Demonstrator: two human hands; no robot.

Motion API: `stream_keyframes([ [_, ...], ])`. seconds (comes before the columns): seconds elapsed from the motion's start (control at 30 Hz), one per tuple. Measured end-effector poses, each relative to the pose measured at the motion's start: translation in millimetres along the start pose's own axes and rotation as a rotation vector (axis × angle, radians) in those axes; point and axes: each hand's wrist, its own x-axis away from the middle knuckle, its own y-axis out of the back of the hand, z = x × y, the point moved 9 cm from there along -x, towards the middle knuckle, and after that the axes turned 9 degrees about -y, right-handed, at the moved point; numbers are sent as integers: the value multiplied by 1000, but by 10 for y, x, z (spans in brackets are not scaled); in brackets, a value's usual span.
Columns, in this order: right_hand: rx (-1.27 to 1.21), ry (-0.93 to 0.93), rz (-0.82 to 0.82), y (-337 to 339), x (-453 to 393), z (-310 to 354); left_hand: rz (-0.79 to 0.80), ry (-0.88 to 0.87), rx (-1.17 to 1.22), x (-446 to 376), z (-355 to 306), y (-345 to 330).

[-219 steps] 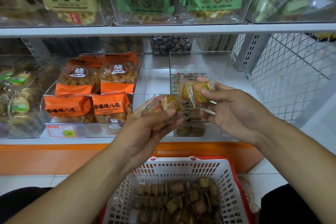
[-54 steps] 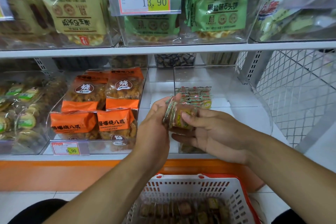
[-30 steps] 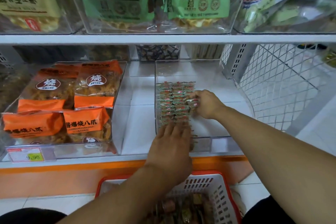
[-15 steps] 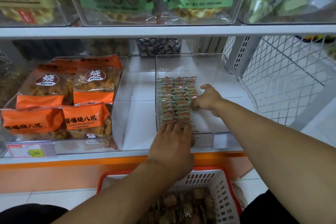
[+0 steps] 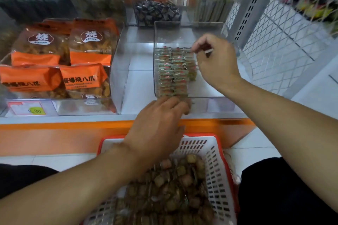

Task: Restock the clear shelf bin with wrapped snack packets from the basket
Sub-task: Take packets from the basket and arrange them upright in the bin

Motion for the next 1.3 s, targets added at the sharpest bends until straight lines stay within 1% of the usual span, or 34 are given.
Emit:
stream_keyframes([
  [0.03,-24,105,19,-20,179,217,56,33,27,105,28,-97],
  [0.07,-35,196,56,-89,390,378,159,92,54,239,96,-274],
  [0.13,0,330,193,-355,892,519,419,212,98,592,260,-726],
  [0.17,63,377,324,-573,1178,488,551,249,114,793,326,-958],
  [0.2,170,391,507,-849,1486,356,666,267,148,994,369,-1179],
  [0.23,320,360,717,-1136,1796,99,752,273,208,1170,385,-1367],
  [0.27,467,283,903,-1364,2090,-250,805,289,287,1329,396,-1529],
  [0.3,563,146,1032,-1504,2343,-642,841,322,357,1479,415,-1665],
  [0.33,607,-27,1114,-1576,2558,-1015,870,355,389,1618,449,-1779],
  [0.37,625,-168,1139,-1608,2734,-1322,894,379,392,1740,491,-1882],
  [0.4,634,-260,1132,-1630,2878,-1561,914,399,386,1850,538,-1976],
  [0.47,670,-357,1144,-1681,3146,-1932,915,444,398,2020,637,-2161],
  [0.6,625,-510,1276,-1897,3567,-2335,855,578,422,2227,885,-2538],
  [0.67,640,-504,1298,-2026,3692,-2441,847,640,402,2301,989,-2751],
  [0.77,742,-361,1256,-2215,3785,-2525,818,679,403,2381,1080,-3064],
  [0.83,770,-320,1260,-2322,3838,-2585,833,623,339,2426,1109,-3281],
  [0.9,765,-319,1265,-2419,3852,-2611,847,579,266,2455,1125,-3443],
  [1.0,756,-275,1241,-2598,3845,-2516,847,539,226,2443,1121,-3571],
  [1.1,792,-224,1317,-2783,3960,-2438,859,603,286,2486,1153,-3637],
  [1.2,806,-253,1396,-2842,4068,-2467,873,682,360,2536,1178,-3693],
  [1.3,804,-304,1439,-2851,4128,-2517,903,645,438,2536,1083,-3763],
])
